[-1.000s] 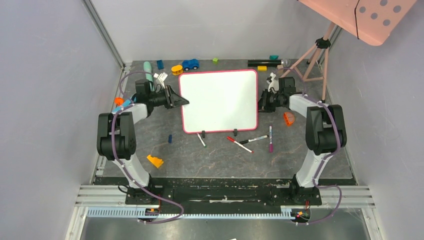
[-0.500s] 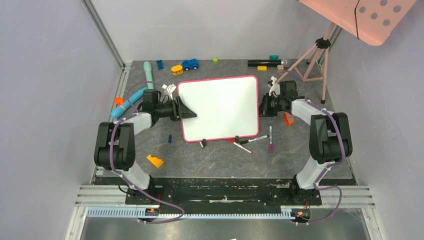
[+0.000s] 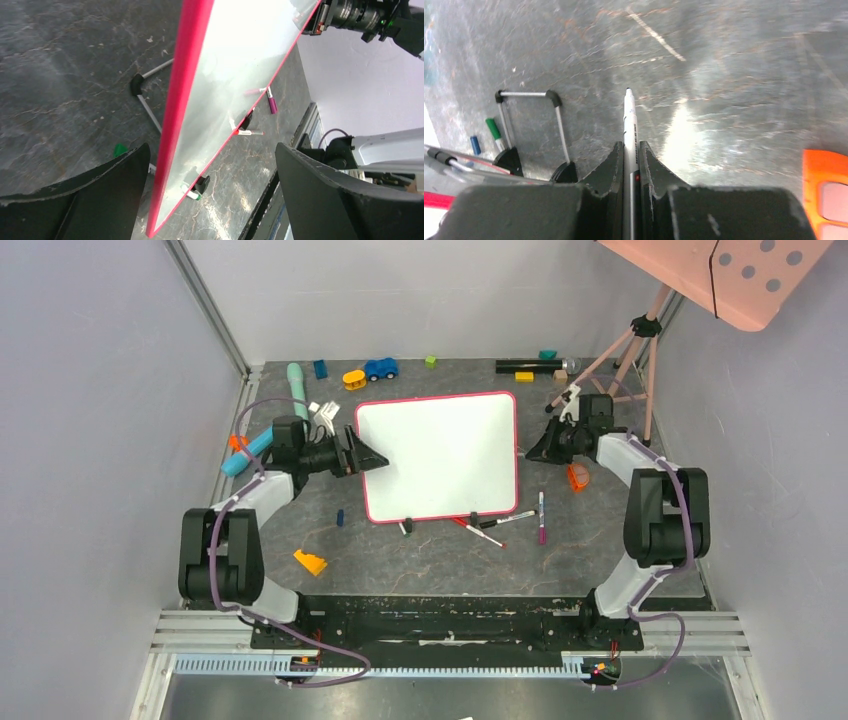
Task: Write a sentence on the whiteboard
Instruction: Move the whiteboard to the center of the board.
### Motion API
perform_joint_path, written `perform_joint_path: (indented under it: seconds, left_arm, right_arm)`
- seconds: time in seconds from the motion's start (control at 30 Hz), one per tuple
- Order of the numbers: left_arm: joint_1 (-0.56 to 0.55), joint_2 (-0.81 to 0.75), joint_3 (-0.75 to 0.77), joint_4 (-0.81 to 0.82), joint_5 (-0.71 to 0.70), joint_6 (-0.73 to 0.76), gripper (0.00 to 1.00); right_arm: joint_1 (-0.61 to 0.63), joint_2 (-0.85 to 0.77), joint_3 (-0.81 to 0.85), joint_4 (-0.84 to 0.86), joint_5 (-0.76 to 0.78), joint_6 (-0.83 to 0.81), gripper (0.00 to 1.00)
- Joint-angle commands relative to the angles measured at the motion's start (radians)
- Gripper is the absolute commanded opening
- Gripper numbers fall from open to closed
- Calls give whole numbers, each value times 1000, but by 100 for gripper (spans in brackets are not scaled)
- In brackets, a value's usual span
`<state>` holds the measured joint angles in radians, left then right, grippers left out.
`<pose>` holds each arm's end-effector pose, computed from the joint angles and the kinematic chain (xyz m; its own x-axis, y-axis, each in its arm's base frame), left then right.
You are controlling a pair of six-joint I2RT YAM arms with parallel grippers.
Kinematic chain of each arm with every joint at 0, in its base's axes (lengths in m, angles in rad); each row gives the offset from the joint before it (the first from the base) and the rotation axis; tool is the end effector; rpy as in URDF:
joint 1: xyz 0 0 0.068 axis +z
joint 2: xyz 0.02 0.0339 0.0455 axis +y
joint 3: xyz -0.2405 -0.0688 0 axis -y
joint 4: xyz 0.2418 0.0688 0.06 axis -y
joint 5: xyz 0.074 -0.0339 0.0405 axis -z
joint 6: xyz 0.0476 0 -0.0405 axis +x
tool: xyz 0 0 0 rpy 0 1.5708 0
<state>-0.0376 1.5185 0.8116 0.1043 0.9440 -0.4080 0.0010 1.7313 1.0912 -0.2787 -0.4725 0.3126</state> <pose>0.3126 -0.0503 0.1845 -0.7932 -0.2031 -0.5741 0.4076 0.5235 -0.7483 0.3588 0.0220 0.1621 -0.8416 0.2730 -0.4661 -0.0192 0.8473 0.5308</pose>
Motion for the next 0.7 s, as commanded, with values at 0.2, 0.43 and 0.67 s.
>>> perform_joint_path:
  seconds: [0.2,0.43,0.67]
  left_arm:
    - [96,-260,-101,-50,-217,-97,100]
    - [101,-451,-110,-188,-386,-134,100]
    - [98,-483,-160,15,-66,-237,100]
  right_arm:
    - [-107,-174,-5,3,151,39,0]
    - [-111,-292,-63,25,217,60,0]
    - [-111,-464,-134,17,246,83,0]
